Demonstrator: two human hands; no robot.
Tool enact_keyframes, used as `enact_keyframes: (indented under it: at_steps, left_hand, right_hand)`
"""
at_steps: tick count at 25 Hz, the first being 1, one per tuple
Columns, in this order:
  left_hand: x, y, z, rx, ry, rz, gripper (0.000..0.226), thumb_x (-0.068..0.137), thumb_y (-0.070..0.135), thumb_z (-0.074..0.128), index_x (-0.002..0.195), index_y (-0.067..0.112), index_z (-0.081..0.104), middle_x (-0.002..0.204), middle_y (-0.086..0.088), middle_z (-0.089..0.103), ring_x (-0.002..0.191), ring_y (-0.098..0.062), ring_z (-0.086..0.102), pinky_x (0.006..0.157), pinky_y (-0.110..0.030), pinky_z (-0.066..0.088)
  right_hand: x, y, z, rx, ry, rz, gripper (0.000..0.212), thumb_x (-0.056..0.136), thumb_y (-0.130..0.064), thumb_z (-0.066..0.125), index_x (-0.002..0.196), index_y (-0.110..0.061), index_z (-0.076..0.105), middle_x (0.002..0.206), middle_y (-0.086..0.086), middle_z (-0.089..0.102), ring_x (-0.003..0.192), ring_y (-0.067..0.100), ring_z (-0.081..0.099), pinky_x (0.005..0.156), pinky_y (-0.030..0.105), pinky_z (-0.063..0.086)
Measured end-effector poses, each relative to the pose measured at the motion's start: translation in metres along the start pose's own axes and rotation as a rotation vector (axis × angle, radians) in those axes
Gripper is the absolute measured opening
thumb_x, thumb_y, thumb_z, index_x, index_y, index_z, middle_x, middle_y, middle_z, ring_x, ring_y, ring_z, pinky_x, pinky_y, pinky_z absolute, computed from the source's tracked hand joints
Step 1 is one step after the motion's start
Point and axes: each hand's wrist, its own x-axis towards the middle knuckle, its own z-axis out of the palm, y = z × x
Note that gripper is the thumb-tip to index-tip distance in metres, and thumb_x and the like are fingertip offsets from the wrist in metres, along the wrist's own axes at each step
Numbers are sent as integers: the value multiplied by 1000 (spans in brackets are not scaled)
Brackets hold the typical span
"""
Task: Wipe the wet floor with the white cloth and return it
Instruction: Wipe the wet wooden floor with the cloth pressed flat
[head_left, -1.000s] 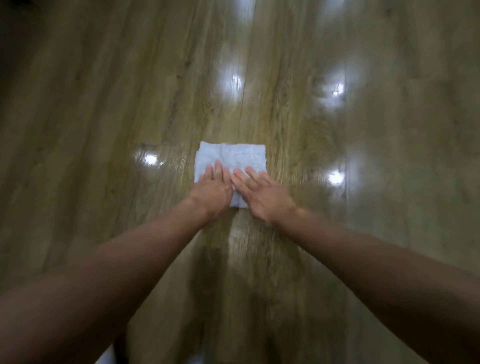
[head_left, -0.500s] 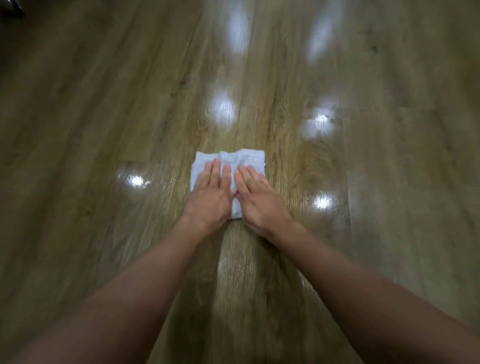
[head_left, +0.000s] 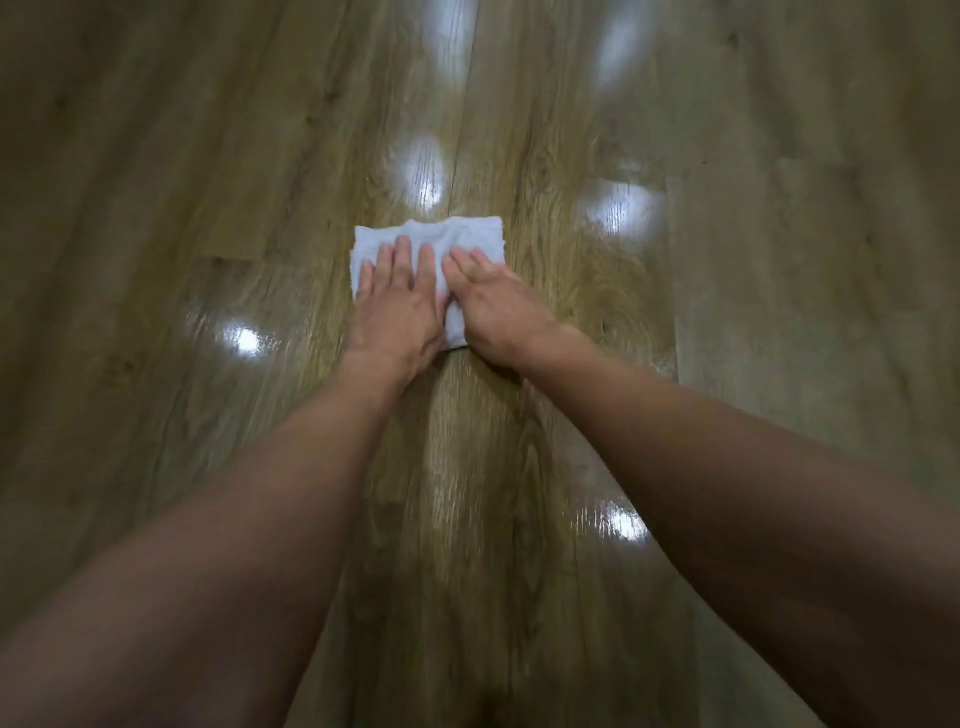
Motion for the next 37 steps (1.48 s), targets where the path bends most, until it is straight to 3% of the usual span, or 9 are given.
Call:
enact_keyframes:
  at_steps: [3,8,15,19,22,26,31,34,37]
  left_hand:
    - [-9,12,2,10,21,-22,59,103,37,13,154,11,1,161,-14,-3,148,-33,-4,119,-51,-3]
    - [-79,62,30,111,60,99,61,100,44,8,154,14,2,161,-13,0,149,-32,-2,117,-56,-4]
    - [25,94,-15,57,-103,-74,62,102,38,22,154,16,-4,160,-13,-9,148,-35,-5,116,-59,1]
    - [-39,128,13,118,-19,106,60,101,45,10,153,20,-7,161,-10,-11,148,-34,-7,114,-61,-2]
    - [-46,145,28,138,-18,189,66,99,46,17,152,17,-11,160,-12,-14,147,-36,-12,114,-59,-6]
    - [16,131,9,187,-32,323,68,100,37,27,152,16,-12,160,-12,-13,147,-35,-9,116,-55,-2]
    - [63,151,-9,77,-125,202,62,100,42,19,154,20,-3,161,-8,-8,148,-31,-7,118,-54,-2]
    - [25,140,1,-7,-6,329,62,101,38,26,152,6,12,160,-16,9,148,-31,9,120,-47,9]
    - [-50,137,28,-21,81,479,58,103,32,25,149,-2,21,157,-21,17,147,-32,15,121,-39,6]
  right_hand:
    - [-9,11,-2,-59,-50,-55,58,100,-15,29,153,-5,7,162,12,6,149,26,9,119,39,15]
    - [-125,44,29,-147,26,-124,56,100,-18,19,153,-8,7,162,10,7,150,23,6,121,35,2]
    - [-29,90,0,-155,52,-25,56,101,-16,25,154,-12,8,162,4,9,149,19,9,121,40,3]
    - [-125,112,31,-13,146,-47,54,96,-11,29,150,-3,26,157,14,25,147,28,19,121,38,7]
    - [-153,98,51,137,295,-2,56,91,-10,25,144,2,37,150,18,39,142,31,32,120,41,14]
    - [-101,95,38,387,299,87,59,93,-7,27,151,-2,18,160,12,15,149,21,11,122,35,5]
    - [-52,139,14,248,253,85,58,97,-10,31,153,-5,13,162,8,12,149,17,9,121,33,7]
    - [-91,132,26,176,245,71,57,99,-13,33,152,-5,15,161,8,14,149,20,10,121,34,7]
    - [-157,125,45,138,234,82,54,97,-18,27,149,-4,28,157,10,27,147,23,20,121,37,13]
